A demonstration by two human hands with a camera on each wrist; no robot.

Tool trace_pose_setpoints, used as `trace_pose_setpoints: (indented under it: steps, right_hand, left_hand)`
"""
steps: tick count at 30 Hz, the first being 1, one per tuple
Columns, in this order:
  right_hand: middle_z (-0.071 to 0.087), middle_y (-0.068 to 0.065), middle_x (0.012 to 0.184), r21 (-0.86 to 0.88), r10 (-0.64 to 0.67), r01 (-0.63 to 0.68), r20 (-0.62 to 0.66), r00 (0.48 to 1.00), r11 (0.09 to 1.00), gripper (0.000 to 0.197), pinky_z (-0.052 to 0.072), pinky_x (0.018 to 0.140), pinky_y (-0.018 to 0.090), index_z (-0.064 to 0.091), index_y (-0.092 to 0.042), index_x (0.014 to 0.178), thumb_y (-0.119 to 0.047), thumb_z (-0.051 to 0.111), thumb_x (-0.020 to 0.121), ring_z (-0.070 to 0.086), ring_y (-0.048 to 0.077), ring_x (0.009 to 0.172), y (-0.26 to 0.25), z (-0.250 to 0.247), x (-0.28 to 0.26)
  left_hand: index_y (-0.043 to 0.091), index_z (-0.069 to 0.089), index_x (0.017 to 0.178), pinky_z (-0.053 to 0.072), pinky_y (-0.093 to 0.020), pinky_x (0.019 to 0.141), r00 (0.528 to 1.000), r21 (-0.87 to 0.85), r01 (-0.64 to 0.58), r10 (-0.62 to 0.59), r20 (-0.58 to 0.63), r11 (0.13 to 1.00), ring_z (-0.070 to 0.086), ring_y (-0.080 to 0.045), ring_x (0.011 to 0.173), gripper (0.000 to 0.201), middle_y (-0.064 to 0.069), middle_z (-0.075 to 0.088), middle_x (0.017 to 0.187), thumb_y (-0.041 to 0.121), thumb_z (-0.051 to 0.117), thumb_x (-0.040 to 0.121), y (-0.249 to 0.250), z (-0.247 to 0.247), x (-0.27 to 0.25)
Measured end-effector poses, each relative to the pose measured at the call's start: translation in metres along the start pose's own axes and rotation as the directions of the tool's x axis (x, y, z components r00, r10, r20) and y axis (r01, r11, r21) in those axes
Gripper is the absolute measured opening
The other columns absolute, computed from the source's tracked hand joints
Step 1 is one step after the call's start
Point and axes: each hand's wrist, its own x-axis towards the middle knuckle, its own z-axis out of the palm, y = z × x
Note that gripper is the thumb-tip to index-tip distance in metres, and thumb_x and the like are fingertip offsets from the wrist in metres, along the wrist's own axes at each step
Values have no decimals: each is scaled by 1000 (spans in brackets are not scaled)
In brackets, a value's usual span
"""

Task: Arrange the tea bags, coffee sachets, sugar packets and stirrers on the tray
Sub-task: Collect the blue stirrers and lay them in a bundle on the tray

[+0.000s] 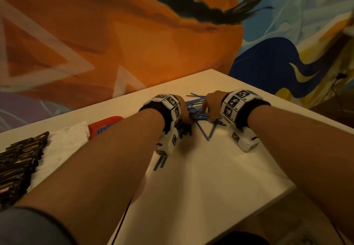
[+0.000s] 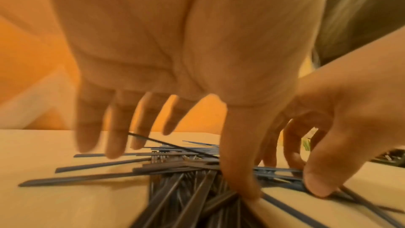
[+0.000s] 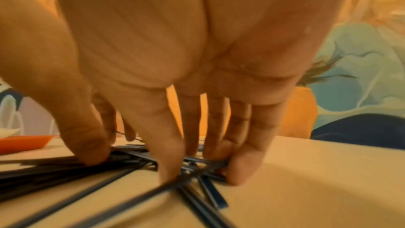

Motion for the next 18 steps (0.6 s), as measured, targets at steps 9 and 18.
trace_pose_setpoints:
  steps: [9,18]
  right_hand:
    - [59,-7,115,132,-10,8,15,1000,991,43,49,85,29,64,-23,123,-9,71,83,58,19,107,5,-4,-3]
    - [66,4,109,-118,75,-75,-10,997,990,51,56,86,44,57,-20,121,-42,63,76,65,27,93,10,8,8]
  left_hand:
    - [15,70,100,60,-52,81,998,172,65,-63,-17,983,69,-27,86,63,-5,67,84,64,85,63,1,11,16]
    - [13,65,101,55,-34,90,997,145,70,-68,-24,987,64,-26,93,17,0,52,75,27,69,91,8,8,-7]
